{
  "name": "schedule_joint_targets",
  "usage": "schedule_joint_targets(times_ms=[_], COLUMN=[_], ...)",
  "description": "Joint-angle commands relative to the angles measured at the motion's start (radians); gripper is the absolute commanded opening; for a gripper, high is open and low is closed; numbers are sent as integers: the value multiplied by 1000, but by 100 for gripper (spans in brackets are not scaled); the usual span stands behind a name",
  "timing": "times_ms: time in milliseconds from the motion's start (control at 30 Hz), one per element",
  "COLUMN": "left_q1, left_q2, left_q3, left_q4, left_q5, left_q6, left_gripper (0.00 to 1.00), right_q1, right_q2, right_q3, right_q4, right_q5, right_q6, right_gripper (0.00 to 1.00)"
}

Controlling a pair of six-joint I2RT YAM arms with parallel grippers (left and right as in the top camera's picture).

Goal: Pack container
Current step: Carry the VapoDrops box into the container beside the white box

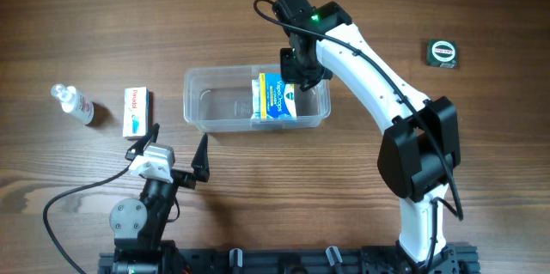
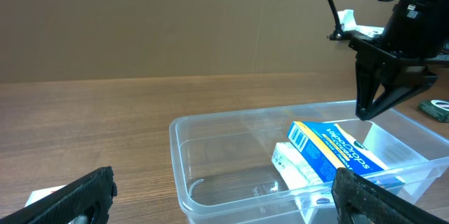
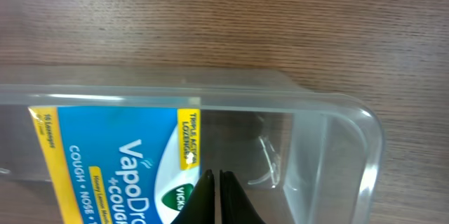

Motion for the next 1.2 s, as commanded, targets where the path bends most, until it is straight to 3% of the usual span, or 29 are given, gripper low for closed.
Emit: schedule_joint_targets(times_ms=[0,233,1167], left_q1=[5,5,5], left_q2=[-6,-6,-6], left_q3=[-5,-5,-5], left_q4=[-3,-3,-3], left_q5=[-6,-6,-6], left_q6=[16,16,16], left_gripper=[100,100,100], right_q1=[-3,-10,-6], right_q2=[25,26,15], right_q3=[-29,-158,-163], right_q4=[-16,78,210], right_q5=[84,3,-414], right_q6=[-21,-23,-21], right_gripper=[4,5,4])
